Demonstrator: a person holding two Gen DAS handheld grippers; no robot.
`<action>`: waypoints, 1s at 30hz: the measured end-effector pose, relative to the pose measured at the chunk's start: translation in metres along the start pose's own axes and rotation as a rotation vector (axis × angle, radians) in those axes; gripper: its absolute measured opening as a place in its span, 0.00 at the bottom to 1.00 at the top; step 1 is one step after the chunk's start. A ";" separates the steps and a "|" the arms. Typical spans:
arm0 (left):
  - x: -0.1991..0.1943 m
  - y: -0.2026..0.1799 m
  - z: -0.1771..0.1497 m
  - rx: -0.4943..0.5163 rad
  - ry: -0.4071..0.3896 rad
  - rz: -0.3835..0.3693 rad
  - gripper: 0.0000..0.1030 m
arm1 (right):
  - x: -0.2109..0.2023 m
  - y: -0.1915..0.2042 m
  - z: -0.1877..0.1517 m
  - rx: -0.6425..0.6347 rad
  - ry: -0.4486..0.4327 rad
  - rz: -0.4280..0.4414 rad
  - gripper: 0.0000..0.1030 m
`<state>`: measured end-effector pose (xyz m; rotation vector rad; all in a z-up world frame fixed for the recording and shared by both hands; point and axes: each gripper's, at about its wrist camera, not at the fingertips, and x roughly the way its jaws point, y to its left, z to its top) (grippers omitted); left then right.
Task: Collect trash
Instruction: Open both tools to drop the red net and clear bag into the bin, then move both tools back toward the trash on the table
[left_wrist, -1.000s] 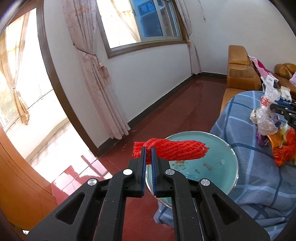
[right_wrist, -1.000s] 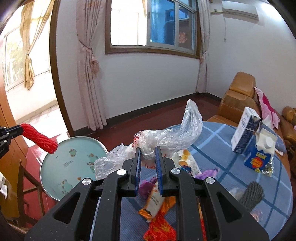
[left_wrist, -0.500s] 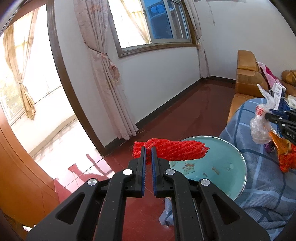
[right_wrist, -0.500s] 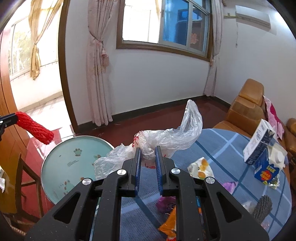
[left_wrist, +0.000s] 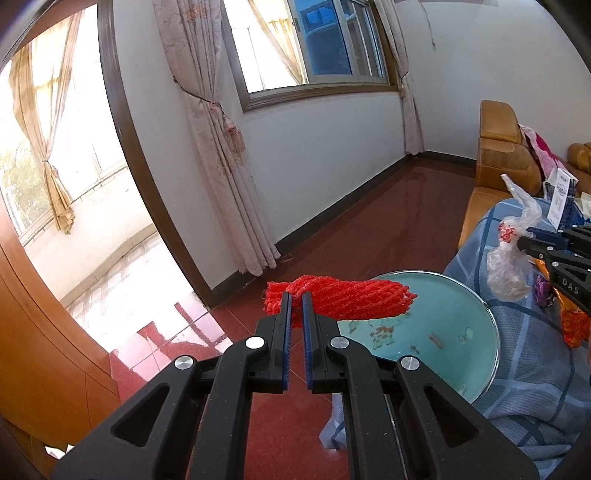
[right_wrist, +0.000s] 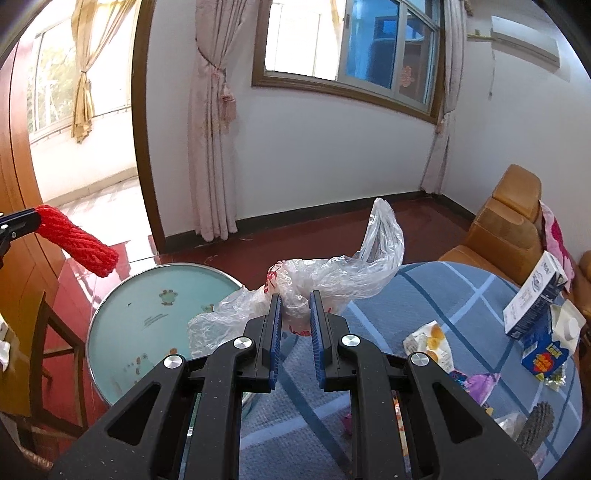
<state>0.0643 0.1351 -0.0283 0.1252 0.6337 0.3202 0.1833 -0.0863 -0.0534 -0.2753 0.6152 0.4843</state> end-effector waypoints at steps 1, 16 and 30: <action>0.000 0.000 0.000 -0.001 0.000 -0.002 0.05 | 0.000 0.001 0.000 -0.003 0.001 0.001 0.15; -0.001 -0.021 -0.004 0.032 0.004 -0.073 0.44 | 0.002 0.013 -0.005 -0.029 0.019 0.074 0.47; 0.001 -0.031 -0.005 0.058 0.008 -0.071 0.59 | -0.025 -0.010 -0.016 0.011 0.007 -0.015 0.52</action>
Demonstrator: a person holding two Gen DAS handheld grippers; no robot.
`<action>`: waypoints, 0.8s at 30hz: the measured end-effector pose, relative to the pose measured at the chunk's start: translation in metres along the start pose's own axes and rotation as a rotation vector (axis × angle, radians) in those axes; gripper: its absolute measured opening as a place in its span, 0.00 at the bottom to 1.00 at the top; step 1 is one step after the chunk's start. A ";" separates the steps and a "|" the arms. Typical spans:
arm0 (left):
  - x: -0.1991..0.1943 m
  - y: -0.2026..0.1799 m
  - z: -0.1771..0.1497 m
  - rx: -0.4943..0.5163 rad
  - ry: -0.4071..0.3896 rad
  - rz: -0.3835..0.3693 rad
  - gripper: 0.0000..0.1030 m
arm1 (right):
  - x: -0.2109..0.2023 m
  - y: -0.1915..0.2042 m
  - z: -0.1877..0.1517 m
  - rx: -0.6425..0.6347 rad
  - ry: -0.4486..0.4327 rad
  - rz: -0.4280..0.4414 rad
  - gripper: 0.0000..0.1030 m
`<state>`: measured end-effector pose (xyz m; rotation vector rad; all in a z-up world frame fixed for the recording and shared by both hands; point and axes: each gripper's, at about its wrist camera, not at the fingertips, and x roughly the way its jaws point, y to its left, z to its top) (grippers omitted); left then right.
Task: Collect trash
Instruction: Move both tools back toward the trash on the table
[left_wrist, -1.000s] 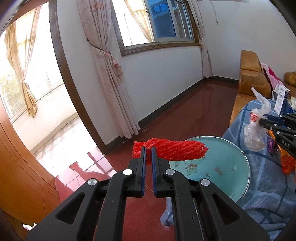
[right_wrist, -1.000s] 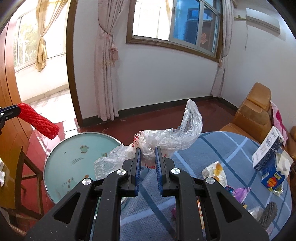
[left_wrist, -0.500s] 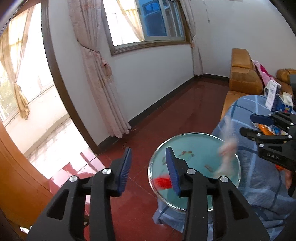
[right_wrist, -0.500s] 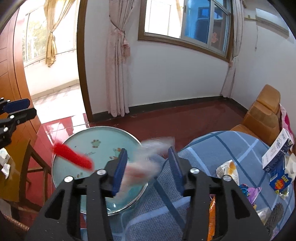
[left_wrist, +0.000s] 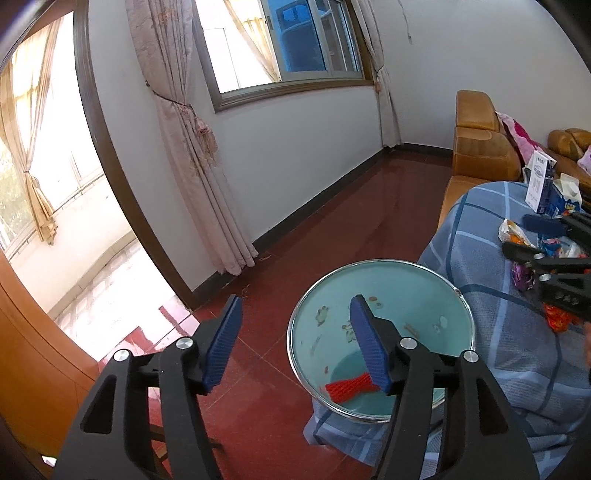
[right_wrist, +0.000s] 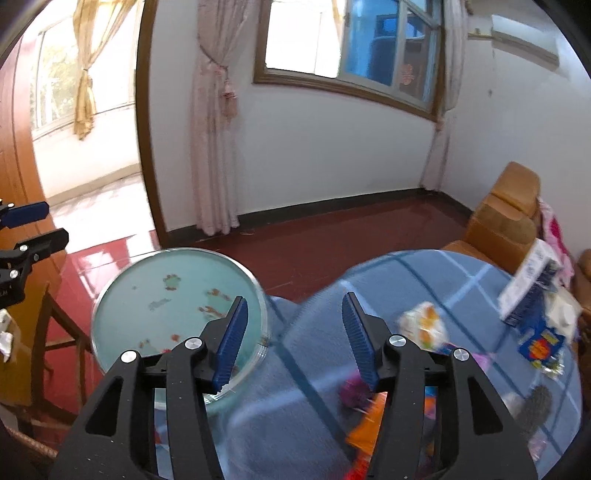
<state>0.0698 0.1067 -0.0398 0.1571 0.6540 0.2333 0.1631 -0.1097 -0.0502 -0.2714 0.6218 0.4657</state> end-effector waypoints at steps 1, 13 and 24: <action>0.001 -0.002 -0.001 0.004 0.003 -0.005 0.59 | -0.005 -0.004 -0.003 0.010 -0.002 -0.007 0.53; 0.002 -0.072 -0.009 0.135 0.019 -0.082 0.66 | -0.102 -0.117 -0.072 0.235 -0.054 -0.228 0.58; -0.011 -0.164 0.008 0.192 -0.011 -0.223 0.66 | -0.140 -0.187 -0.150 0.399 -0.011 -0.399 0.58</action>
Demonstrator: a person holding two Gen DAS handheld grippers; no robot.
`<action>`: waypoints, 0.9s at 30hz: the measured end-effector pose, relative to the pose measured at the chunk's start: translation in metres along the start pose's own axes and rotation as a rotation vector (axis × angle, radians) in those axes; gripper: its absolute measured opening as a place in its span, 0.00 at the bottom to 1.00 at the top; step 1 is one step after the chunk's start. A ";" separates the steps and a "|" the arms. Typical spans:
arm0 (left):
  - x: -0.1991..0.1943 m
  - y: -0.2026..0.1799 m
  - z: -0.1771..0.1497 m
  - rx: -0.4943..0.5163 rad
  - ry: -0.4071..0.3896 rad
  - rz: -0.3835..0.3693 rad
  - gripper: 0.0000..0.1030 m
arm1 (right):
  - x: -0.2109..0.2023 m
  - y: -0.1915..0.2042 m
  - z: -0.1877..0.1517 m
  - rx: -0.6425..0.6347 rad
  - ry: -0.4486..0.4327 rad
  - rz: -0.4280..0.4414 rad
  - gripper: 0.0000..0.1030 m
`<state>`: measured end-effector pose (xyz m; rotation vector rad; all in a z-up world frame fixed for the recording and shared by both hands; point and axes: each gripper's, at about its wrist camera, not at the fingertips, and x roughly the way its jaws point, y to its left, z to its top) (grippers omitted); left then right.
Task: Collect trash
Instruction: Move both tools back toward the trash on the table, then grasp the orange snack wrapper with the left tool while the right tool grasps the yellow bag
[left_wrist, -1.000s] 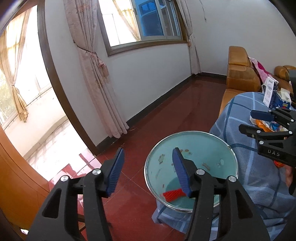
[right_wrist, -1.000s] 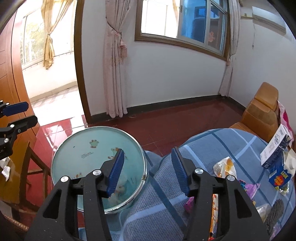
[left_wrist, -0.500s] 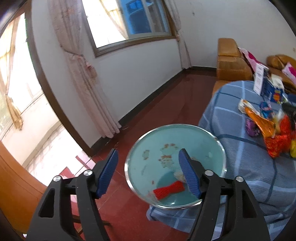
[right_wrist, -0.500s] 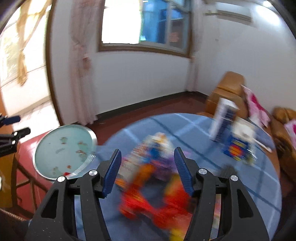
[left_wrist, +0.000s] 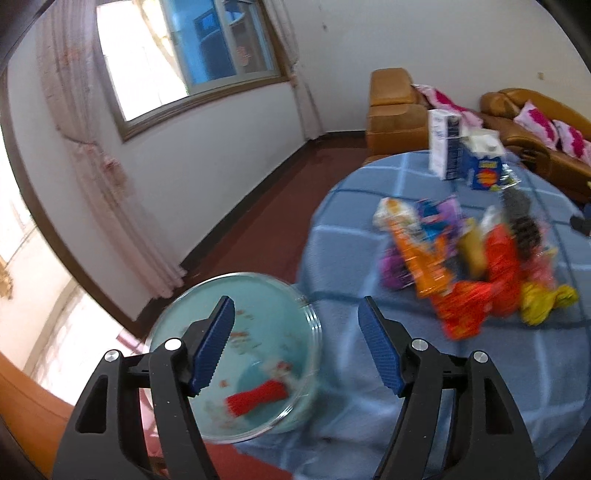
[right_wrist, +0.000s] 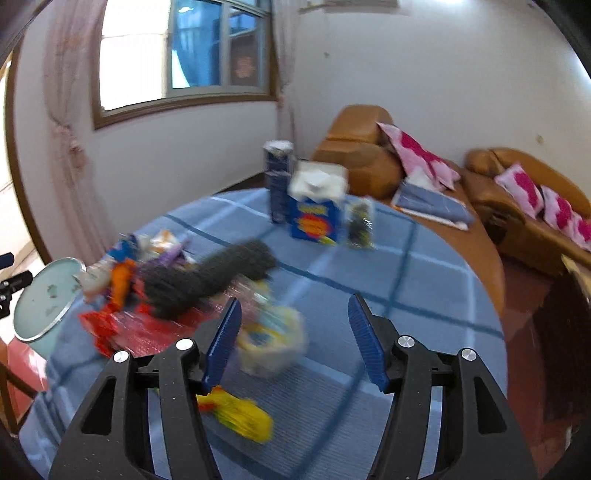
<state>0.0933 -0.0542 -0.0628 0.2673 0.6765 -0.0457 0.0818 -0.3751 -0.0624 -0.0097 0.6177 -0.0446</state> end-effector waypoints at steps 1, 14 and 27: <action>0.000 -0.010 0.004 0.004 -0.004 -0.016 0.66 | 0.000 -0.008 -0.005 0.011 0.005 -0.012 0.59; 0.028 -0.074 0.026 0.035 0.025 -0.088 0.65 | 0.000 -0.055 -0.034 0.126 0.009 -0.036 0.64; 0.026 -0.063 0.022 0.057 0.036 -0.163 0.03 | 0.017 -0.049 0.000 0.118 -0.023 0.030 0.64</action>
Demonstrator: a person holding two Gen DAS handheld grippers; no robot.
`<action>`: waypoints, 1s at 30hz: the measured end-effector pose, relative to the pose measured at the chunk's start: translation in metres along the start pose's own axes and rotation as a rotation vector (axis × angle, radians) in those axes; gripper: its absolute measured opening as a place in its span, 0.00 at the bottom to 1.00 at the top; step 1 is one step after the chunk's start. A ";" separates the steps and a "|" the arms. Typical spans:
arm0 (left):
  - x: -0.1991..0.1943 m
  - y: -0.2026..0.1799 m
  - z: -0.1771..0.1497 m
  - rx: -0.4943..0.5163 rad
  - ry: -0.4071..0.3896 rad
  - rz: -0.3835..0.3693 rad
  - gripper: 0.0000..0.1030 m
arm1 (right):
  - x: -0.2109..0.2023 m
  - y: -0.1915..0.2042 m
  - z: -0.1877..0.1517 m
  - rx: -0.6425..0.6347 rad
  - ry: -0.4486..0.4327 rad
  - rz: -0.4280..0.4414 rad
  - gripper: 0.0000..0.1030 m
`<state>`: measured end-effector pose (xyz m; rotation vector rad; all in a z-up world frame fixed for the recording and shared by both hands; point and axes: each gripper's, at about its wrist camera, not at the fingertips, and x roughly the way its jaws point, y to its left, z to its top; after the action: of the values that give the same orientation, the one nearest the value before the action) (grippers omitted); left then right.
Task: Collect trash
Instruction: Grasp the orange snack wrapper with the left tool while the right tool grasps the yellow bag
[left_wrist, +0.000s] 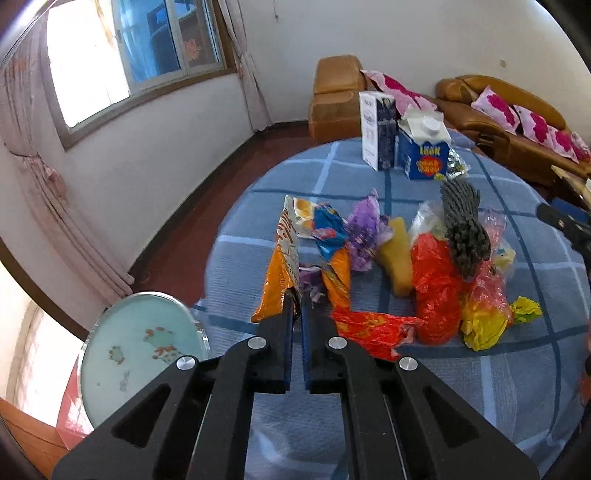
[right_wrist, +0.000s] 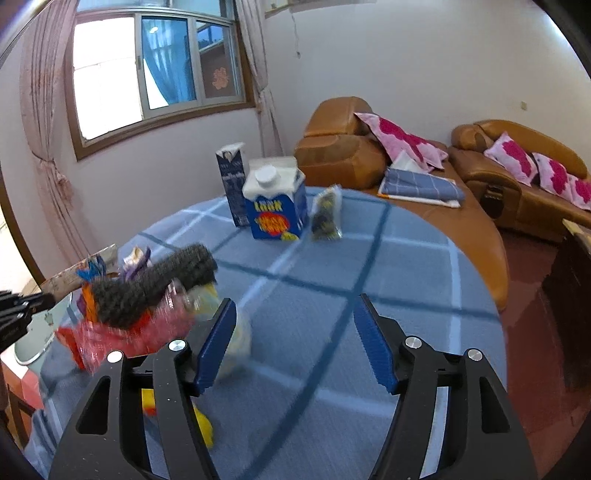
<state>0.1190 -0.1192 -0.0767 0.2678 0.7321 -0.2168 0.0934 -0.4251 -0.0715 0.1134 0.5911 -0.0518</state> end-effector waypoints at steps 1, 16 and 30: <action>-0.005 0.004 0.001 -0.004 -0.011 0.005 0.03 | 0.003 0.003 0.006 -0.005 -0.003 0.010 0.64; -0.039 0.045 -0.029 -0.001 -0.006 0.029 0.03 | 0.030 0.049 0.017 -0.094 0.054 0.184 0.59; -0.047 0.063 -0.048 0.004 0.016 0.044 0.04 | -0.013 0.039 -0.025 -0.062 0.135 0.195 0.41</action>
<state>0.0733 -0.0404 -0.0685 0.2894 0.7406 -0.1750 0.0723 -0.3830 -0.0810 0.1148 0.7134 0.1638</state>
